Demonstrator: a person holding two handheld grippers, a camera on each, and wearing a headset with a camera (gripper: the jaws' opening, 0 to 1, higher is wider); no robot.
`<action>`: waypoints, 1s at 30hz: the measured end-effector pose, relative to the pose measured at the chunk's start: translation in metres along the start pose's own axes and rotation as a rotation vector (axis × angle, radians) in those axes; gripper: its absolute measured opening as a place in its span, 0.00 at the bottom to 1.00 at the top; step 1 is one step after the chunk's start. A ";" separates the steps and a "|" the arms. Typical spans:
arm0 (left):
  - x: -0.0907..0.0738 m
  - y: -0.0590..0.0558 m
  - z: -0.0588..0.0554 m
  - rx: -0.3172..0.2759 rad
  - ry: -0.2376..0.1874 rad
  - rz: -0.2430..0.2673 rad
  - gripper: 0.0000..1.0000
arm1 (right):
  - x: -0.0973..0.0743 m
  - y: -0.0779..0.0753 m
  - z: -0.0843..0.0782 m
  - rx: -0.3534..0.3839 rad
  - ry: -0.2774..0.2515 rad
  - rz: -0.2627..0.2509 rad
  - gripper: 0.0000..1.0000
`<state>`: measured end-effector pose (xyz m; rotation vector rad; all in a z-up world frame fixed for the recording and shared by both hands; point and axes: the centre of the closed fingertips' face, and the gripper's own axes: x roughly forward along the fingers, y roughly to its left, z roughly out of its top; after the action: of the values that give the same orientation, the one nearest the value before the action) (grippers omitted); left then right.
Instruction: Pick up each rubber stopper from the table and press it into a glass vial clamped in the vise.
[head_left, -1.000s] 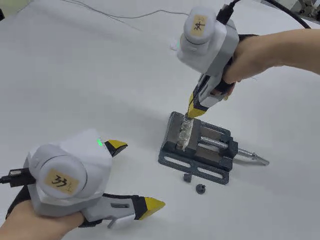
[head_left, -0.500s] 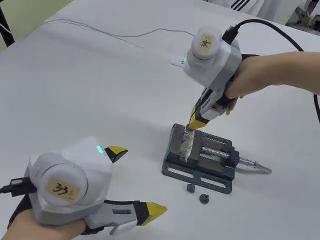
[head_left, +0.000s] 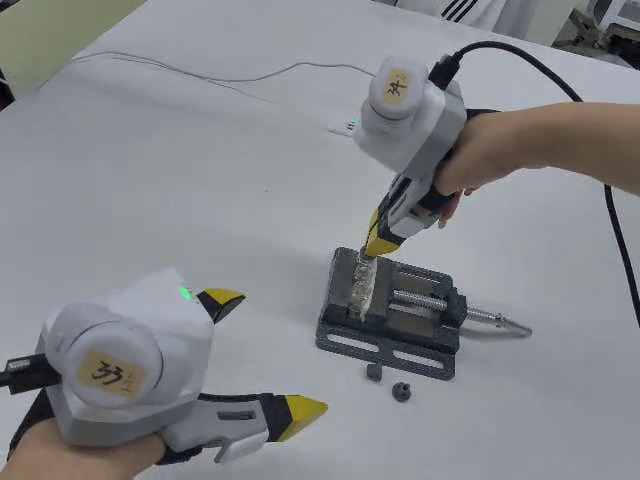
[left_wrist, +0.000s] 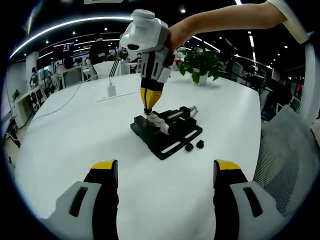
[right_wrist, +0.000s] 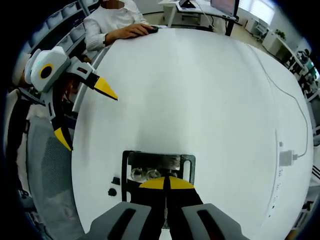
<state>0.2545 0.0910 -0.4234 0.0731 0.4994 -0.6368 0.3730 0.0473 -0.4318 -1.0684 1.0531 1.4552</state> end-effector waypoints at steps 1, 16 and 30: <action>0.000 0.000 0.000 0.000 -0.001 0.000 0.76 | 0.000 -0.001 0.000 -0.007 0.003 -0.004 0.00; -0.002 -0.001 0.003 0.008 0.004 0.000 0.77 | -0.001 0.003 0.001 -0.014 -0.022 -0.046 0.00; -0.006 -0.005 0.013 0.032 -0.002 0.001 0.77 | -0.003 0.003 0.001 -0.035 -0.048 -0.076 0.00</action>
<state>0.2525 0.0876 -0.4085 0.1034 0.4873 -0.6443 0.3706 0.0468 -0.4283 -1.0819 0.9468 1.4356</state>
